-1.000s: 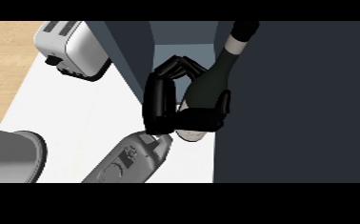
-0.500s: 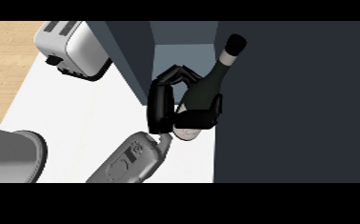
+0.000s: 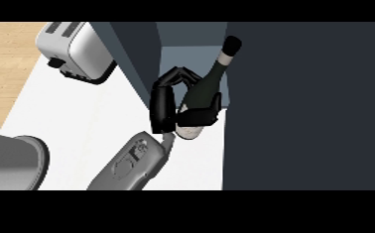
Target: Pick up the wine, place it into the cabinet and close the cabinet
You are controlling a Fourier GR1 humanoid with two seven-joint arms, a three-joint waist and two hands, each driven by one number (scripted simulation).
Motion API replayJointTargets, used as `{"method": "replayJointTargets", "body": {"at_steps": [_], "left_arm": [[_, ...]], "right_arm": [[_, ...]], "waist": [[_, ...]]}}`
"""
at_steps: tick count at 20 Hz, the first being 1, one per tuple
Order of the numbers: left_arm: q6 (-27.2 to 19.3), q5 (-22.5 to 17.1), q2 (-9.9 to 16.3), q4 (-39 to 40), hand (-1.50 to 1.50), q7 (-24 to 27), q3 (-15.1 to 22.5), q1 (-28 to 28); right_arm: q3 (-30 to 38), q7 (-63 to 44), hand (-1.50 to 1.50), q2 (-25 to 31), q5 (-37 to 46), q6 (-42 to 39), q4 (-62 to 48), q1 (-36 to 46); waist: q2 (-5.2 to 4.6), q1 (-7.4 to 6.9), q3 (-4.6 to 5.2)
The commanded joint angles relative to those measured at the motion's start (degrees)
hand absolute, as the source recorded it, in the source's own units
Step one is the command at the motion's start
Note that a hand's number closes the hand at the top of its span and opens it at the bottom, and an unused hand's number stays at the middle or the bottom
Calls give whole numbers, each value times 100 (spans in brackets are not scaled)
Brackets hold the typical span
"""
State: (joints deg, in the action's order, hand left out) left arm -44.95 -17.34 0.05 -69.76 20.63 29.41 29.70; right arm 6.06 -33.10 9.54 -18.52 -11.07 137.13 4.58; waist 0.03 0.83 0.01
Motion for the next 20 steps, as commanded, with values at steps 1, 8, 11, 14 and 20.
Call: {"method": "replayJointTargets", "body": {"at_steps": [1, 8, 11, 14, 20], "left_arm": [[-268, -395, -5, 284, 150, 379, 93, 90], [225, -367, -3, 600, 150, 357, -496, 280], [724, -399, -4, 1020, 150, 349, -887, 558], [756, -352, 0, 982, 150, -60, -910, 693], [719, -803, -5, 2121, 150, 161, -1151, 1547]], "right_arm": [[237, -472, -150, 131, -716, 127, 743, 73], [-4, -583, -150, -15, -542, 238, 1029, -203], [-102, -132, -150, -163, -295, 88, 638, -299], [201, -293, -150, 16, -752, 51, 700, -217], [220, -165, -150, -5, -777, -30, 626, -233]], "waist": [[-4, 29, 2], [3, 12, 1], [-5, -9, 0], [6, -13, -2], [-19, 98, 0]]}}
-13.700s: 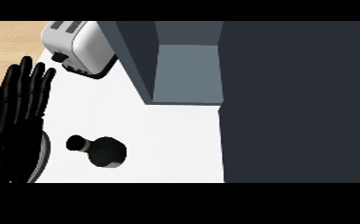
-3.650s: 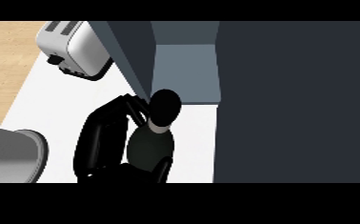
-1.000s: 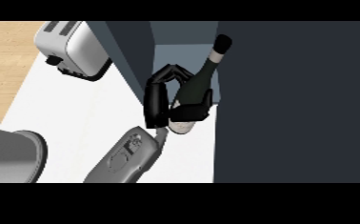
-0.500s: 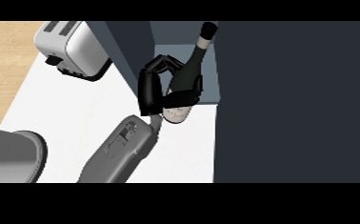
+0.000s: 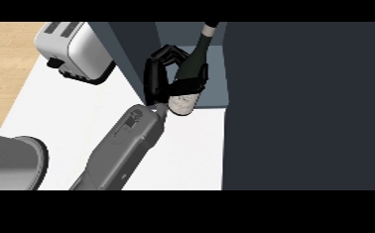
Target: Pick up the wine, place it into the cabinet and close the cabinet
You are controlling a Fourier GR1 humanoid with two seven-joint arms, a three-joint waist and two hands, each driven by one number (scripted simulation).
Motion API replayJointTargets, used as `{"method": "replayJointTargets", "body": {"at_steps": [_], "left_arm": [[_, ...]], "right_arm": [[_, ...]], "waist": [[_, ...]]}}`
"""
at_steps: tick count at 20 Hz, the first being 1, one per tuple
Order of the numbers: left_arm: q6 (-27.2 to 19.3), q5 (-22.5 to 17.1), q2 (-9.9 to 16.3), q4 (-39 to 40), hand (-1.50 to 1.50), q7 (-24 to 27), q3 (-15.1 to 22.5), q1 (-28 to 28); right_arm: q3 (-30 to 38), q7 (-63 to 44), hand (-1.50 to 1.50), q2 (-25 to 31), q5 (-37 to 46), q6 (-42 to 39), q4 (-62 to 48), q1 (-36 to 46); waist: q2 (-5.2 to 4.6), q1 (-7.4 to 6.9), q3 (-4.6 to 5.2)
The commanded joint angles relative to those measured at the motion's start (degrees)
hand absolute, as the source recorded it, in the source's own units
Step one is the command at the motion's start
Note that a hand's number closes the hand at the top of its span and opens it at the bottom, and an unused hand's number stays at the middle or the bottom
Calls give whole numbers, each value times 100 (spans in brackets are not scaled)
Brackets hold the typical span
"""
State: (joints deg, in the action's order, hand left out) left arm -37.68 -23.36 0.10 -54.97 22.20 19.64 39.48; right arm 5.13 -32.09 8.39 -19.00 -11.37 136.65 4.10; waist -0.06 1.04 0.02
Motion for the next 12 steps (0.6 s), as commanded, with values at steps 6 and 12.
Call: {"method": "replayJointTargets", "body": {"at_steps": [6, 12], "left_arm": [[182, -390, -9, 1488, 150, 449, -356, 875], [108, -258, -8, 2337, 150, 945, -752, 1648]], "right_arm": [[-251, -269, -150, -164, -177, 99, 773, -335], [13, -210, -150, -19, -473, 39, 540, -131]], "waist": [[-22, 93, 2], [-33, 121, 0]]}}
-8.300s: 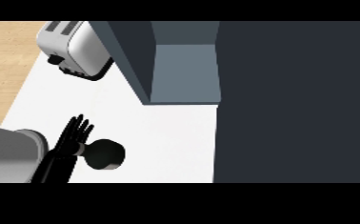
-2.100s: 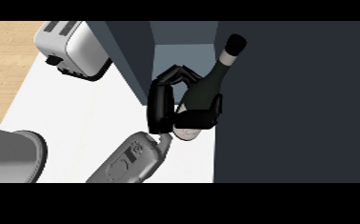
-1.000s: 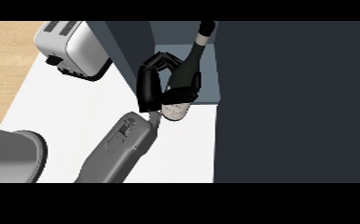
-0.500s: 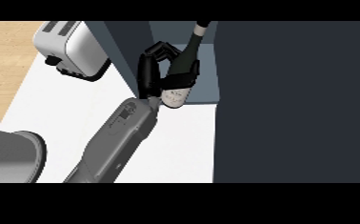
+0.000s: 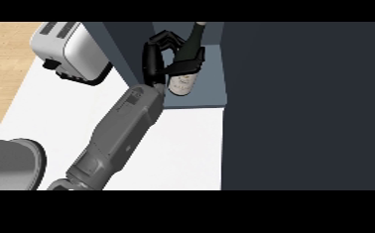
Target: Pick up the wine, place it into the cabinet and close the cabinet
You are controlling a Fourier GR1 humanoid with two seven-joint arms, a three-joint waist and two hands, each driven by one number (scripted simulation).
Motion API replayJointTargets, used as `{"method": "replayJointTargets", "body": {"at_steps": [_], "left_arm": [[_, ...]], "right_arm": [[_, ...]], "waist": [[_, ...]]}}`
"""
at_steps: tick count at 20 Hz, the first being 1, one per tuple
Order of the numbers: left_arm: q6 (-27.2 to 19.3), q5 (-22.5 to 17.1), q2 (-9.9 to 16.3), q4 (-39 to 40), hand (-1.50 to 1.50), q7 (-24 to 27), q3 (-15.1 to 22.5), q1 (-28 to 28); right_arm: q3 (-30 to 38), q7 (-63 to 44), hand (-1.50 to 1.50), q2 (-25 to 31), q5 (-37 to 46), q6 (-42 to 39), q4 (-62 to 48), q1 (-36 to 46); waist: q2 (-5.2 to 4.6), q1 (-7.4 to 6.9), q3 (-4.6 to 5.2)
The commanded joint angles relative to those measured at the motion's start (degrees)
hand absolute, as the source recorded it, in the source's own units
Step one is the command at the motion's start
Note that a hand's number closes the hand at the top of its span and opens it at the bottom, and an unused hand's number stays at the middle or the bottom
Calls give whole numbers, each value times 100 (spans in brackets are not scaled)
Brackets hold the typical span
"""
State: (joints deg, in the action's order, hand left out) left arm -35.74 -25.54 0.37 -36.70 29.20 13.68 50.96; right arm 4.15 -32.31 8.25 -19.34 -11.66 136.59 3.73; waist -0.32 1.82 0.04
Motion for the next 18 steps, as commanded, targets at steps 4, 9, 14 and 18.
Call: {"method": "replayJointTargets", "body": {"at_steps": [4, 9, 14, 18], "left_arm": [[-31, 73, -36, 921, 150, 718, -502, 558], [16, -287, -36, 1322, 150, 1182, -384, 671], [245, -593, -37, 1707, 150, 1015, -984, 944], [753, -767, 29, 1858, 150, 1076, -1307, 944]], "right_arm": [[73, -188, -150, -10, -288, 134, 452, -54], [-172, -28, -150, -132, -82, 71, 316, -37], [-219, -207, -150, -157, -190, 208, 670, -112], [-98, -181, -150, -10, -325, 29, 593, -195]], "waist": [[-2, -22, -2], [-22, 56, 0], [-38, 119, 2], [-29, 72, 0]]}}
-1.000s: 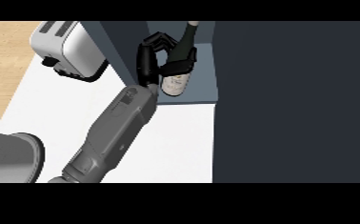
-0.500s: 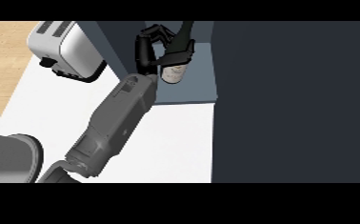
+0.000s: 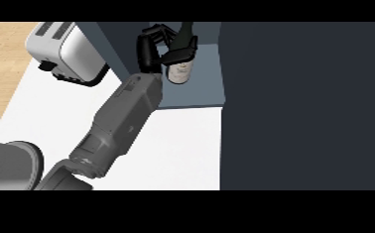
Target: Pick up the wine, place it into the cabinet and close the cabinet
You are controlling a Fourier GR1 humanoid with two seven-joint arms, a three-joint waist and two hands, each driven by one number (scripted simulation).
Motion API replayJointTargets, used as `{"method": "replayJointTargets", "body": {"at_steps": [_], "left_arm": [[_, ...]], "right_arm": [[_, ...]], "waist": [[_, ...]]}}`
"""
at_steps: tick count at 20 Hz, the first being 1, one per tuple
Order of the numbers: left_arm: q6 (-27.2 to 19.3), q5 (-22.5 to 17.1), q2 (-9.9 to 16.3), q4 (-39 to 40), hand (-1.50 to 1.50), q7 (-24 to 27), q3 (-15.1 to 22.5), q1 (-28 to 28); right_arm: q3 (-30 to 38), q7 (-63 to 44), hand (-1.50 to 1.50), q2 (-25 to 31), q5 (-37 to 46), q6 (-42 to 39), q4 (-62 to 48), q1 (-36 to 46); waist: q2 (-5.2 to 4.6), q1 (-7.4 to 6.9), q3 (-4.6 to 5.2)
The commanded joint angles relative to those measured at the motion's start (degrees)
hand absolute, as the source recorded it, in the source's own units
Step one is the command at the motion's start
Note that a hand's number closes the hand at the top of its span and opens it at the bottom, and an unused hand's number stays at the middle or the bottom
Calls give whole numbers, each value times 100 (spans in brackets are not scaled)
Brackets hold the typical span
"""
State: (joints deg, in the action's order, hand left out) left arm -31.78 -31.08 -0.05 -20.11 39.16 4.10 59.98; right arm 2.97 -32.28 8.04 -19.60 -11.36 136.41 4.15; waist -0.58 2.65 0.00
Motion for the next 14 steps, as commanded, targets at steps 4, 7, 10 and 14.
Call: {"method": "replayJointTargets", "body": {"at_steps": [4, 7, 10, 14], "left_arm": [[461, -322, 49, 454, 150, 154, -433, 203], [342, -305, 61, 585, 150, 279, -418, 270], [451, -429, 4, 747, 150, 704, -379, 102], [444, -263, 168, 1015, 150, 561, -404, 304]], "right_arm": [[23, -84, -150, 2, -234, -14, 458, -166], [-32, -350, -150, -14, -274, 193, 678, -84], [-232, -204, -150, -97, -119, 146, 621, -106], [92, -165, -150, 147, -309, 21, 415, 66]], "waist": [[-13, -6, 3], [-5, -3, 4], [-40, 112, 7], [-44, 64, 4]]}}
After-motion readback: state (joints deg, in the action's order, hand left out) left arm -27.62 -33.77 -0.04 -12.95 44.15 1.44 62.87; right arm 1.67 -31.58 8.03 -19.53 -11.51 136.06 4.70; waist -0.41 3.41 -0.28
